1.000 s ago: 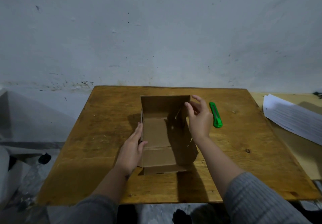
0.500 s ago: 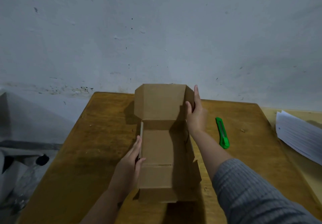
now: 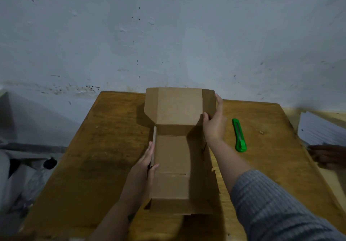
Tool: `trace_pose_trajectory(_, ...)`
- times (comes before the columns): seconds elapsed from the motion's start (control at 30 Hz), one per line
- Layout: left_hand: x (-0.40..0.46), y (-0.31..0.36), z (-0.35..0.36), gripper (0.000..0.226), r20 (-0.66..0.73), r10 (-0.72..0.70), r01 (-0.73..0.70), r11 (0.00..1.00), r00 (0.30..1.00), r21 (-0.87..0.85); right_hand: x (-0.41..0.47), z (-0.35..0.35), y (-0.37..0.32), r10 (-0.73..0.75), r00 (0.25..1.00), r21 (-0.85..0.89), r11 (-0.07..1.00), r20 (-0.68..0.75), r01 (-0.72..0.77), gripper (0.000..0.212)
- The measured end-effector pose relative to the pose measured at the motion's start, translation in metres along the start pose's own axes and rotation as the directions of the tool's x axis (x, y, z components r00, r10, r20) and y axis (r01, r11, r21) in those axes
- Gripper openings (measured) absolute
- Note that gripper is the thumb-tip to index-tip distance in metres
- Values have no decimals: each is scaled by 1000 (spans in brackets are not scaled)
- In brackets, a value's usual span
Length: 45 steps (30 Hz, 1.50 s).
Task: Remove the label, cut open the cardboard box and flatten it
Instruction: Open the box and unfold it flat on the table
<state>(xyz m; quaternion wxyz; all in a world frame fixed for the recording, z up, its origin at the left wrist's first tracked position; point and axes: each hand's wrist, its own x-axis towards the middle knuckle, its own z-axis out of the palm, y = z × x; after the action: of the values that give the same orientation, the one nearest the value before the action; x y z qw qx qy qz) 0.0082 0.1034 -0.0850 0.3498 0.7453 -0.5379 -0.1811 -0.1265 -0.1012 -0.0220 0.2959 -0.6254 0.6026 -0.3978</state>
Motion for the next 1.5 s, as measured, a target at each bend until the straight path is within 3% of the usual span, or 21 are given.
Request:
trace_pose_trajectory(0.07,-3,3,2,70,1,-5,5,1000,1000,-10,-3,-6,2,6,999,31,999,32,-7,72)
trace_pose_trajectory(0.2,0,7,3,71,3,-20,20,1000,1000,-19,0,-4,7,20,985,3,1000,169,-21,92)
trace_pose_trajectory(0.43,3,19,4,74,-20,-60,60,998,998,16,11,-3,6,10,973,-5,1000,229,-9,97)
trace_pose_trajectory(0.53,1,23,0,70,-85,-33,40,996,996,77,3,-5,4,25,988,-240,971,150,12,100)
trace_pose_trajectory(0.6,0,24,-3,61,-164,51,-29,991,985,133,-11,-9,3,-75,995,-440,893,69,98,97)
trace_pose_trajectory(0.67,1,27,-8,56,-199,145,-102,972,969,214,-33,-12,-1,-195,978,-527,824,80,207,89)
trace_pose_trajectory(0.77,7,40,-16,60,-11,114,-102,925,993,366,-72,-8,-5,-324,899,-514,739,295,435,70)
trace_pose_trajectory(0.87,13,46,-18,68,173,52,-145,798,984,585,-102,1,5,-238,786,-517,640,571,569,66)
trace_pose_trajectory(1.0,10,42,-19,68,230,5,-174,674,973,718,-122,6,26,-3,698,-476,729,716,491,64)
trace_pose_trajectory(1.1,9,36,-21,72,258,0,-195,653,966,732,-133,5,39,24,686,-473,742,727,476,65)
trace_pose_trajectory(1.33,5,21,-30,61,147,12,-101,778,989,620,-138,7,45,28,695,-476,749,718,461,68)
trace_pose_trajectory(1.5,-8,4,-34,55,-48,-119,128,919,992,372,-136,8,46,38,689,-472,755,724,455,69)
